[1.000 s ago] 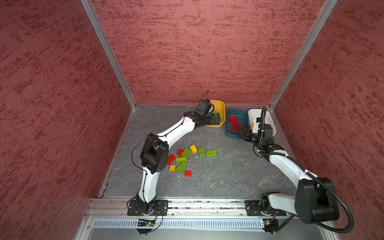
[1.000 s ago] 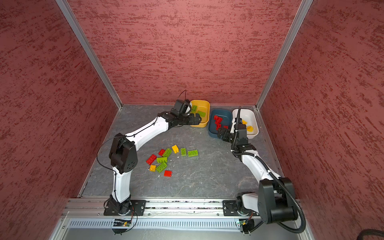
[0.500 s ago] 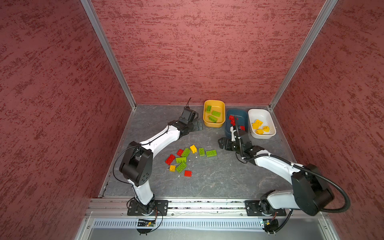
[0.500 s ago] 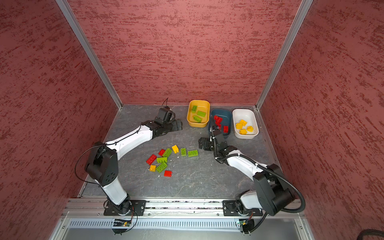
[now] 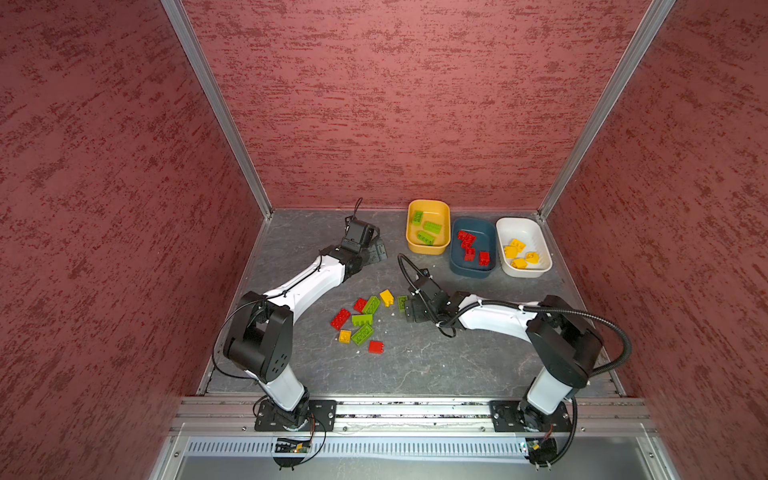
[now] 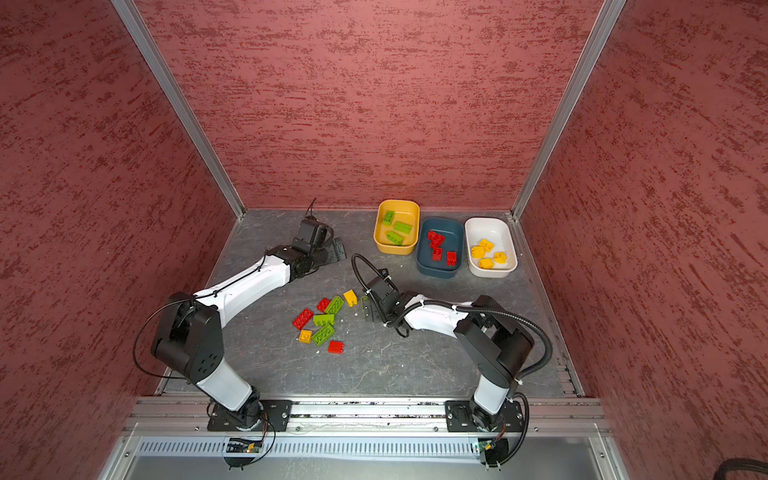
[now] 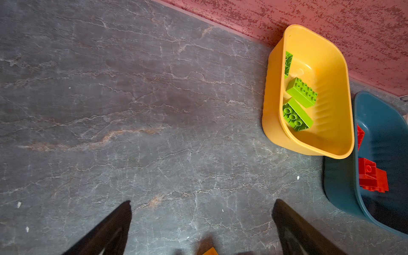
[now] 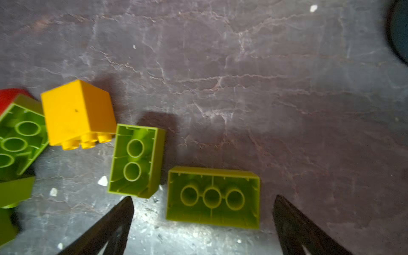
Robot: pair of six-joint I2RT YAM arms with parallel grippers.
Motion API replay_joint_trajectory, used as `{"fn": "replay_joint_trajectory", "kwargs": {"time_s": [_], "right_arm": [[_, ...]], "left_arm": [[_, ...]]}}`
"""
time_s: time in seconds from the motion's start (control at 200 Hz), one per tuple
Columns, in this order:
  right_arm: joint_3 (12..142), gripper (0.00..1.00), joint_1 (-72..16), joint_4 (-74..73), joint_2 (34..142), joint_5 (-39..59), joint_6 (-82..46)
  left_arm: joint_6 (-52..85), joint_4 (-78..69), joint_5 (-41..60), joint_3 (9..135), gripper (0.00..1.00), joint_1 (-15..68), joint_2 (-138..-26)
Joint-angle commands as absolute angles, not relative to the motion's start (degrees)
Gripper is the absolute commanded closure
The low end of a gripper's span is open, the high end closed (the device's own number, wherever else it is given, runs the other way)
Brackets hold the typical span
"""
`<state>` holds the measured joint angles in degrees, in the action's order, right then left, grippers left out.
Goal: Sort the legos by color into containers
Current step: 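Move the right gripper to the pile while the left gripper withdraws, then lower the right gripper onto a green brick in the pile and grasp, then carry the green brick into the yellow tub while the left gripper moves to the pile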
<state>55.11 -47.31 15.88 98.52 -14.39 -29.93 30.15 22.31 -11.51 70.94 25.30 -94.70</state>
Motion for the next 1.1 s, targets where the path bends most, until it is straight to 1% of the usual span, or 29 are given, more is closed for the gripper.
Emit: {"fn": "replay_joint_trajectory", "kwargs": {"time_s": [0.0,0.2,0.406,0.566,0.601,0.686,0.776,0.892,1.022,1.097], "right_arm": [[55.4,0.04,-47.4,16.5,98.7,-16.8,-31.5],[54.9,0.1,-47.4,15.2,99.8,-16.3,-31.1],[55.4,0.22,-47.4,13.3,102.0,-14.7,-30.6],[55.8,0.26,-47.4,12.0,103.3,-16.2,-30.9],[56.3,0.28,-47.4,11.8,103.8,-16.2,-30.9],[57.4,0.37,-47.4,12.4,104.6,-17.0,-30.2],[55.9,0.44,-47.4,10.1,102.3,-17.1,-28.3],[53.3,0.47,-46.7,5.6,97.5,-16.8,-24.0],[54.2,0.49,-42.7,3.7,95.3,-13.3,-19.8],[55.3,0.49,-40.2,2.7,94.8,-11.2,-17.6]], "left_arm": [[30.7,22.1,-11.8,71.3,0.0,25.2,-94.1],[31.7,22.1,-11.1,71.7,0.0,25.2,-94.8],[31.8,22.2,-11.0,71.7,0.0,25.2,-95.0],[31.6,22.0,-11.2,71.3,0.0,25.2,-94.7],[31.7,22.0,-11.0,71.3,0.01,25.2,-94.7],[31.6,21.8,-10.1,71.5,0.0,25.3,-94.9],[31.5,22.0,-10.4,71.6,0.0,25.6,-94.8],[31.3,22.0,-10.6,71.4,0.0,25.7,-94.5],[31.2,22.1,-9.8,71.2,0.01,26.5,-94.5],[31.2,23.5,-11.4,71.3,0.0,27.6,-94.3]]}}
